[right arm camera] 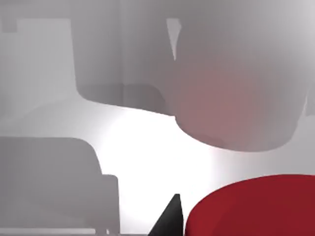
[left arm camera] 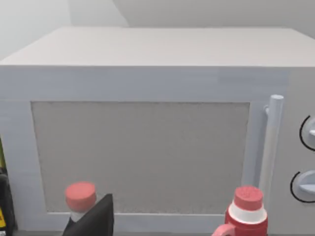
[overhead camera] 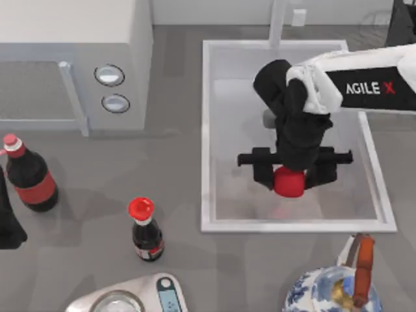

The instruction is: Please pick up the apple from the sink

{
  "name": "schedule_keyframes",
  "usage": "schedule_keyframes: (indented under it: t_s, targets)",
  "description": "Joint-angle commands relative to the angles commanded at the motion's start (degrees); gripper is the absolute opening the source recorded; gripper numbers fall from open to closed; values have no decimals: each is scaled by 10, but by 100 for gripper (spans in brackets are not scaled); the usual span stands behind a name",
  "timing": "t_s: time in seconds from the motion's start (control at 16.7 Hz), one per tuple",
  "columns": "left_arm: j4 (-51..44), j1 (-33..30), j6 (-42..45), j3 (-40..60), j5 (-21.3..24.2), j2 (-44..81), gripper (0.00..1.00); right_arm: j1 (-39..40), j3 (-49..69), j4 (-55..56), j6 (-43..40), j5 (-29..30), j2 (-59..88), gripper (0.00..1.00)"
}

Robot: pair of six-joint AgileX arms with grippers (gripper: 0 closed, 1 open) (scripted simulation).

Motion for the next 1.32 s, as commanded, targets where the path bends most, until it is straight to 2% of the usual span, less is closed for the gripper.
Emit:
schedule_keyframes:
  t_s: [0.42, 0.6, 1.08, 1.32]
  targets:
    - [0, 0, 0, 0, 0, 0, 100, -1, 207, -299, -2, -1, -66, 0]
    - [0, 0, 0, 0, 0, 0, 100, -3, 273, -384, -4, -1, -96, 0]
    - [0, 0, 0, 0, 0, 0, 100, -3, 299, -414, -6, -2, -110, 0]
    - [0, 0, 0, 0, 0, 0, 100, -50, 236, -399, -52, -4, -166, 0]
